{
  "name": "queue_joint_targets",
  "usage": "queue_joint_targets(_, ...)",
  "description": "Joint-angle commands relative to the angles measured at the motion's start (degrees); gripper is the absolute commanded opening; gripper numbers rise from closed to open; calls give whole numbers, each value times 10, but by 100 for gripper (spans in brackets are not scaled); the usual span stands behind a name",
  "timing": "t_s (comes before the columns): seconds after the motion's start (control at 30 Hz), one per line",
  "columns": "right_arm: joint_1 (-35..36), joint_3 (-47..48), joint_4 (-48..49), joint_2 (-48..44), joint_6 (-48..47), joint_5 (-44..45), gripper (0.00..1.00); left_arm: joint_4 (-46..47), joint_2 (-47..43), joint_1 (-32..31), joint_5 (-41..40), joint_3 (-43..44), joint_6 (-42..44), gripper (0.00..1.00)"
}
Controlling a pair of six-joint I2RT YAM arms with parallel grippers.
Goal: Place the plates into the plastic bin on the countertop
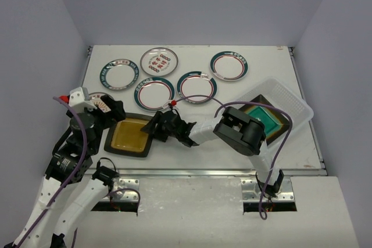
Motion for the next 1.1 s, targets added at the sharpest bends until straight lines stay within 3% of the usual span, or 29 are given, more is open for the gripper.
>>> queue_joint_targets(0.0,2,-37,-132,56,20,-17,52,30,-4,-4,7,-1,9,100)
queue_joint_targets(0.13,2,-35,-135,69,30,-23,35,31,-4,-4,8,-2,10,100)
queue_joint_targets(0.27,2,-43,-119,75,38,-23,7,34,-3,-4,14,-4,11,100)
queue_joint_targets(0.33,2,-54,-109,68,41,-19,0,34,-4,-4,14,-4,11,100)
queue_joint_targets(0.43,2,-90,-80,49,45,-9,0,34,-6,-6,14,-4,11,100)
queue_joint_targets(0.57,-2,-174,80,-11,50,-10,0,34,-12,-6,13,-4,11,100)
queue_joint_targets(0.7,-17,-220,160,-72,4,-42,0,33,-18,-6,9,-5,11,100)
queue_joint_targets(1.07,-58,-254,219,-211,-23,-162,0,32,-27,-6,1,-6,8,100)
